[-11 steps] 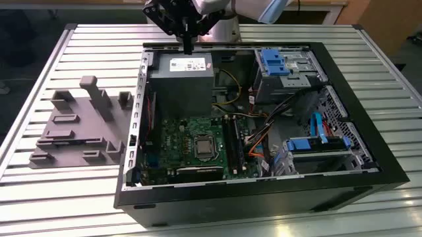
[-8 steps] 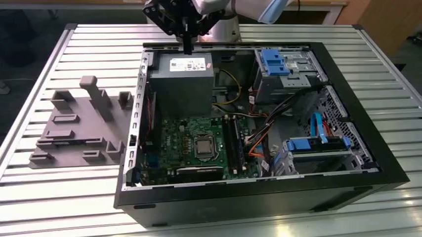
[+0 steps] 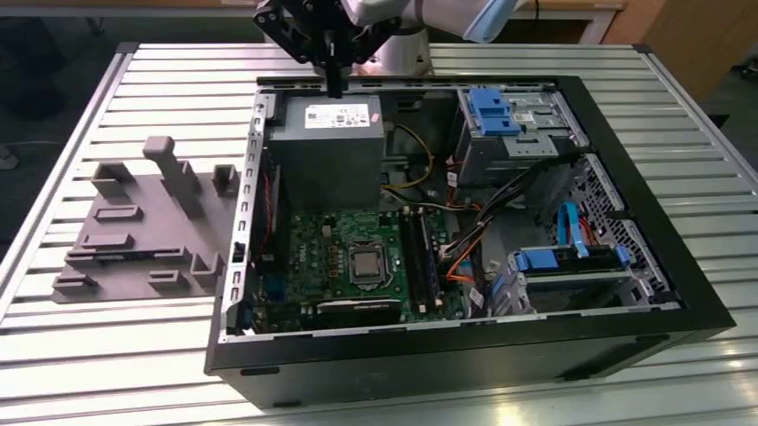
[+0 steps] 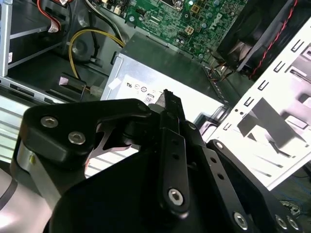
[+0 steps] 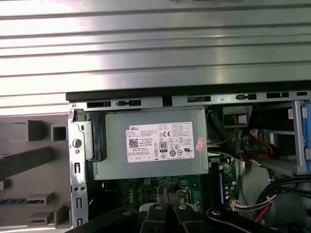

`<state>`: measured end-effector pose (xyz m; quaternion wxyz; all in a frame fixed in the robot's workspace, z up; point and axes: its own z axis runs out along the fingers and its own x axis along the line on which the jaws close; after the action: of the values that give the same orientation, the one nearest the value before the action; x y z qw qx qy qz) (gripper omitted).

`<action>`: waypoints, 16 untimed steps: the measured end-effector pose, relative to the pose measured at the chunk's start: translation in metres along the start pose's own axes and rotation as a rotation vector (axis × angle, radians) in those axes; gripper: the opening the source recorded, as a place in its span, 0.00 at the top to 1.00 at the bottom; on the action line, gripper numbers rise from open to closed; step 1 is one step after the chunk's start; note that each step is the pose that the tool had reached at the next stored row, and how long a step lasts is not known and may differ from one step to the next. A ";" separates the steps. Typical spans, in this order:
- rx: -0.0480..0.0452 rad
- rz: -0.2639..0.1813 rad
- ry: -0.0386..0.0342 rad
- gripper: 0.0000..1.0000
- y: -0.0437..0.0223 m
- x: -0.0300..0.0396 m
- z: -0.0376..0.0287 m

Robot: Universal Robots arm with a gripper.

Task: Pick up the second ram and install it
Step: 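Reach for the second ram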

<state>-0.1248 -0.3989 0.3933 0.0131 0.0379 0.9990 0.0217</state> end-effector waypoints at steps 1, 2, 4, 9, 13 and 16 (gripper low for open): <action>0.0000 0.000 0.0000 0.89 -0.0001 0.0006 0.0000; 0.0000 0.000 0.0000 0.89 -0.0001 0.0014 0.0000; 0.0000 0.000 0.0000 0.89 -0.0002 0.0030 -0.0001; 0.0000 0.000 0.0000 0.89 -0.0003 0.0036 -0.0001; 0.0000 0.000 0.0000 0.89 -0.0004 0.0051 -0.0002; 0.0000 0.000 0.0000 0.89 -0.0006 0.0077 -0.0002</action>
<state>-0.1326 -0.3989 0.3933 0.0131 0.0379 0.9990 0.0217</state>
